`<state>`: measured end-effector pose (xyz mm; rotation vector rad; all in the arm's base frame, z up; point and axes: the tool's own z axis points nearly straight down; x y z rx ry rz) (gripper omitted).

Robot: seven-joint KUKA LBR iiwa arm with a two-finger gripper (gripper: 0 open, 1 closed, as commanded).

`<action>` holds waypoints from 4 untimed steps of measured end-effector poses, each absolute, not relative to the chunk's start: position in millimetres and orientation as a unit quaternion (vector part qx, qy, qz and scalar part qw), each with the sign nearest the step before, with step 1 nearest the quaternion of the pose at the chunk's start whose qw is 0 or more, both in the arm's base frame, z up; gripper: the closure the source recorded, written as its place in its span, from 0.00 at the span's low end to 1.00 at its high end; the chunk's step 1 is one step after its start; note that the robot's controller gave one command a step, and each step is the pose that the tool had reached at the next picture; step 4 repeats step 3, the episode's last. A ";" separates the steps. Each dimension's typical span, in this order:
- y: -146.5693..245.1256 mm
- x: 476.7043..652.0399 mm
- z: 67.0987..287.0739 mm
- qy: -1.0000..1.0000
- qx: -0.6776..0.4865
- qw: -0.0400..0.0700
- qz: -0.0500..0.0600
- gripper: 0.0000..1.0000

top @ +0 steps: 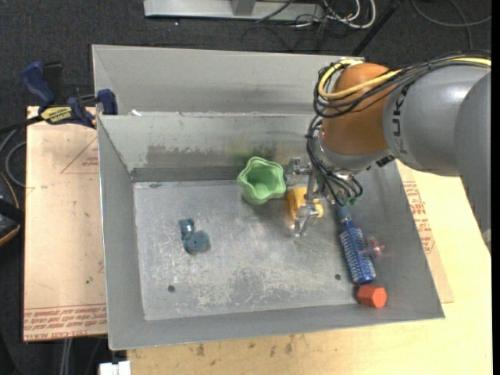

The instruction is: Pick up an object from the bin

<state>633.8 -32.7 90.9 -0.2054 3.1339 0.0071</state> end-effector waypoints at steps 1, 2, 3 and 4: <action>-75.8 628.1 80.4 0.997 -0.074 0.000 0.000 0.00; -73.1 629.3 81.8 0.997 -0.076 0.002 0.000 1.00; -61.6 627.5 263.4 0.997 -0.072 0.006 -0.001 1.00; -61.6 627.5 263.4 0.997 -0.072 0.006 -0.001 1.00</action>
Offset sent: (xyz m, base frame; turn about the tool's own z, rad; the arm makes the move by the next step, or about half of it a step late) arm -0.0057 -0.0411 -0.0099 -0.0221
